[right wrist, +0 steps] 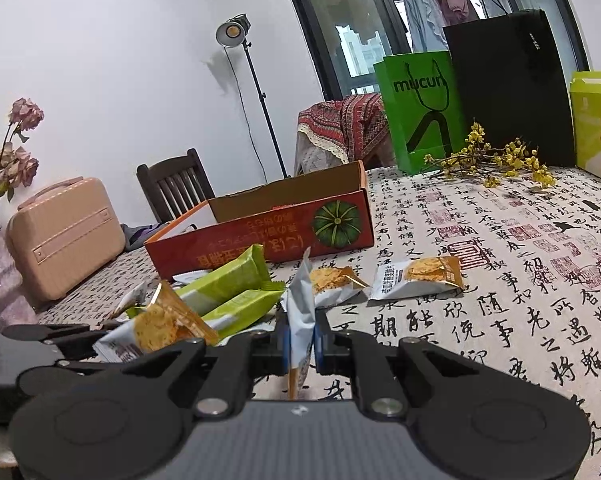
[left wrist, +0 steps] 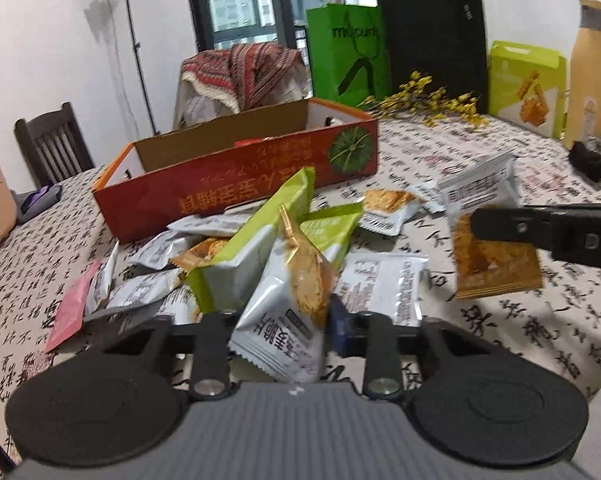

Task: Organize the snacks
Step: 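Grasp a white cookie packet with the left gripper while right gripper holds its packet, then carry both packets into the cardboard box and open both grippers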

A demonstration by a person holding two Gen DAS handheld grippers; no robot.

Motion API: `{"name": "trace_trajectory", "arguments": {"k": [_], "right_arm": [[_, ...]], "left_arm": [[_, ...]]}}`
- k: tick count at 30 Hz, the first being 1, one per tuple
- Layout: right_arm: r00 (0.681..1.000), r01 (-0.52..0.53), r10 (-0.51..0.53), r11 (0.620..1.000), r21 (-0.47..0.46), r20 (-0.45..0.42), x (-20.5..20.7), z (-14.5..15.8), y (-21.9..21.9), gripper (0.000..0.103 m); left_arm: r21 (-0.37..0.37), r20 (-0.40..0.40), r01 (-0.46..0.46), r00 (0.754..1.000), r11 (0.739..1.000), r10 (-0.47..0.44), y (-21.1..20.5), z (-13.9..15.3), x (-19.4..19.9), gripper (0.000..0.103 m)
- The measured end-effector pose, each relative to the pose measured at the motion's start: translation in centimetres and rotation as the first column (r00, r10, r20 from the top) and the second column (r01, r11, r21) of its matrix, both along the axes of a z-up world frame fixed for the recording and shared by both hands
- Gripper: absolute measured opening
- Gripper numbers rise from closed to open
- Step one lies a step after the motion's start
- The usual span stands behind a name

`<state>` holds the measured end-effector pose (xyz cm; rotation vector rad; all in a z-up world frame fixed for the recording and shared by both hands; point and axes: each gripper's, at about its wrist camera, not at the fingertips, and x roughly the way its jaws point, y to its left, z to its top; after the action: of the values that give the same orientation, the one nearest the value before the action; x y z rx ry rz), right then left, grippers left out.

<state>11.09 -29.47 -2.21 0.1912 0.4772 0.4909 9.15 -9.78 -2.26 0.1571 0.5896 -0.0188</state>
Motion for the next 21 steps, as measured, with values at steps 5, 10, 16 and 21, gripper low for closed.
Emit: {"name": "trace_trajectory", "arguments": {"k": [5,10,16,21], "right_arm": [[1.0,0.002,-0.002,1.0,-0.009,0.007,-0.2,0.3,0.2,0.011],[1.0,0.006,-0.006,1.0,-0.016,0.012,-0.2,0.6,0.4,0.011],[0.999,0.006,-0.005,0.999,-0.033,0.036,0.1,1.6,1.0,0.011],[0.997,0.006,-0.003,0.999,-0.043,0.082,1.4,3.1,2.0,0.011]], "left_arm": [[-0.02,0.013,0.03,0.999,0.999,-0.03,0.3,0.6,-0.5,0.014],[-0.053,0.045,0.056,0.998,0.997,-0.054,1.0,1.5,-1.1,0.012],[-0.076,0.096,0.051,0.994,0.996,-0.044,2.1,3.0,-1.1,0.012],[-0.099,0.166,0.041,0.986,0.994,-0.024,3.5,5.1,-0.2,0.012]]}}
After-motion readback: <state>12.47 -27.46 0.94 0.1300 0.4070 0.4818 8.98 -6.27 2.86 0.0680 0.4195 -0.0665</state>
